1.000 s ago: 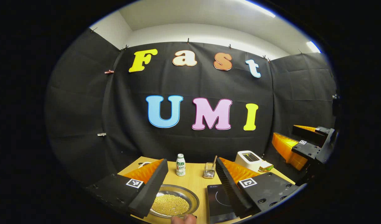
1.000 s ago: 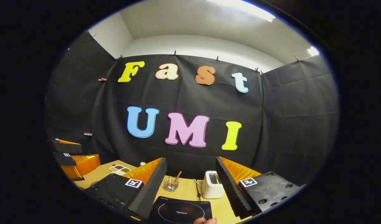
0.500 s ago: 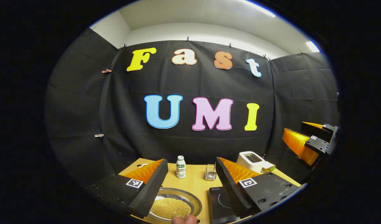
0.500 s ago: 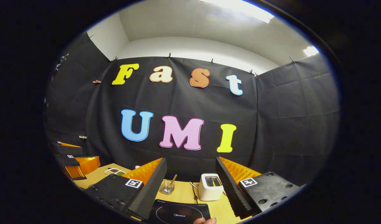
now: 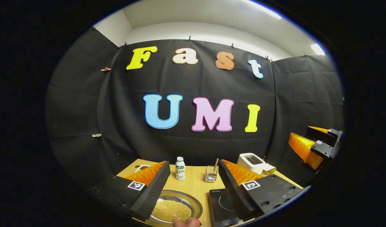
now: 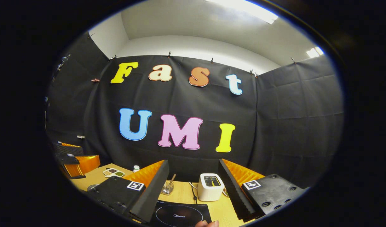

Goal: First push the handle of the pot to place it horizontally, then grasp the pot with both hands and set it on the induction cooktop.

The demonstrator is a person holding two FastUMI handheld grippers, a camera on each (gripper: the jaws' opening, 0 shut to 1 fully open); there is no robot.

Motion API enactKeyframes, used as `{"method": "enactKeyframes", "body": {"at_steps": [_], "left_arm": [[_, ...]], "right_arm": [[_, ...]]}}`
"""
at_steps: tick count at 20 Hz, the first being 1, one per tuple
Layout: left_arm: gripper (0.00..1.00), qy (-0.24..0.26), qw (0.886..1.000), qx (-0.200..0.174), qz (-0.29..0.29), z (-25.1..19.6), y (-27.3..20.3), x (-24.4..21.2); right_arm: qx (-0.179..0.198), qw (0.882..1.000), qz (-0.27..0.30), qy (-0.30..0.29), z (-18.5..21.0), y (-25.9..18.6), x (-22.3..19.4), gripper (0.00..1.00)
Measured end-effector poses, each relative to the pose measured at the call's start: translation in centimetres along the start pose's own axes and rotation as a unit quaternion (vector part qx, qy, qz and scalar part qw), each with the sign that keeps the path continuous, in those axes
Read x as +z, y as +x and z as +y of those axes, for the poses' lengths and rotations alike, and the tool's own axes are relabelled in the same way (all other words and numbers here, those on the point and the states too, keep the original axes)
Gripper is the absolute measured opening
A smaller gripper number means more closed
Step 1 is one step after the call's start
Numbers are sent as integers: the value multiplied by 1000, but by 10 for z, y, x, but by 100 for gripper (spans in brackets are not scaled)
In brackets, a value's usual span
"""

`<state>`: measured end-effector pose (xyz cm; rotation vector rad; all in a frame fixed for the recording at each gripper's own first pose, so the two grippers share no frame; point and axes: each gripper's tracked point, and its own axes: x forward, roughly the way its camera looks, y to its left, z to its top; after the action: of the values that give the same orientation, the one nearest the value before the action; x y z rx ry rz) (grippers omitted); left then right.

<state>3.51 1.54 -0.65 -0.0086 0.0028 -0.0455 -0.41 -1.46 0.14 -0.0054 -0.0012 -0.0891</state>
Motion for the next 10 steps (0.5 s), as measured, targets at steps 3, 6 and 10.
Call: {"method": "enactKeyframes", "body": {"at_steps": [3,6,10], "left_arm": [[95,4,1000,-13,-1,3,-2,1],[74,15,999,-32,-6,8,-6,5],[13,37,992,-117,42,-14,-16,-15]], "right_arm": [[0,1000,2,-5,1,-3,-1,97],[1,1000,5,-7,0,-4,-4,97],[-1,1000,7,-10,-4,-7,-7,97]]}}
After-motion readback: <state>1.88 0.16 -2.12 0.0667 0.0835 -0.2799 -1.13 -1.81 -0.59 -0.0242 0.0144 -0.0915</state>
